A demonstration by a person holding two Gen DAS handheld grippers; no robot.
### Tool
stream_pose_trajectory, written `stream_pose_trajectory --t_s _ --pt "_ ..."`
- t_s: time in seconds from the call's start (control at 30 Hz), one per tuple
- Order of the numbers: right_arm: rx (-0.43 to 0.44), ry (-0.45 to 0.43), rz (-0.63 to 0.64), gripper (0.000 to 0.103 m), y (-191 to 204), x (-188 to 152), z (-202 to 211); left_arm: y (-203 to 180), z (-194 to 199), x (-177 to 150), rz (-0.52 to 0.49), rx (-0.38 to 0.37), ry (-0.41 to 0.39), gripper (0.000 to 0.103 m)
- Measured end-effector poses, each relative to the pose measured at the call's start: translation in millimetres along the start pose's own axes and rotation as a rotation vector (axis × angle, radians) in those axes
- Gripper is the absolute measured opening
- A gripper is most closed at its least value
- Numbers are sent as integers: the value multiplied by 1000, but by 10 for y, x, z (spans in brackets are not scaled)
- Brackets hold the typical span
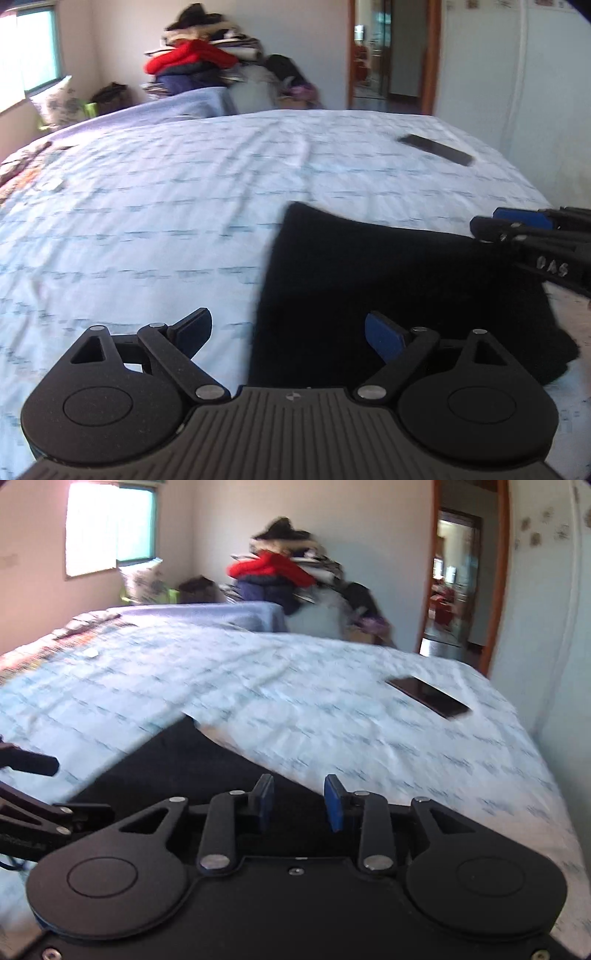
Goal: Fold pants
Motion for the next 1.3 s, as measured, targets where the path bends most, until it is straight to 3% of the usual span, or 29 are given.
stream_pose_trajectory --t_s 0.13,0.23,0.37,0.43,0.53,0.63,0.7,0.8,0.9,1.03,1.17,1.3 --pt "112 41 57 32 470 162 -477 565 -46 -44 106 82 34 91" --pt "182 116 81 32 758 170 -932 709 -104 -100 133 44 85 90" --pt "143 233 109 32 830 53 -1516 470 -82 -193 -23 -3 83 91" --pt "151 246 63 32 759 57 -1629 323 -124 -274 -136 37 65 91" --pt "134 205 26 32 695 156 -1422 272 -103 -337 -190 60 46 91" --pt "113 155 103 32 763 155 -1050 354 -109 -342 -127 27 63 92" --pt "128 169 125 33 804 67 -950 387 -211 -349 -102 6 92 91" --pt "63 217 184 43 788 -154 -1100 362 -237 -365 -104 11 105 90" --pt "48 177 132 43 739 -103 -977 383 -160 -339 -100 9 105 91" --pt "-21 69 166 44 767 -72 -485 461 -92 -293 -72 18 107 92" --pt "-67 39 124 49 716 -271 -25 387 -95 -256 -64 40 107 92" --pt "-149 71 95 59 599 -556 201 227 -22 -232 -68 24 83 92"
Point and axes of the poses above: each gripper's, at about its wrist camera, not at the fingertips, and z roughly against the way its jaws point, y to its left, x to its top, the point moved 8 cm from there along -z, roughly the way its jaws point, and after that the axes turned 4 degrees about x, right-handed, at the moved point
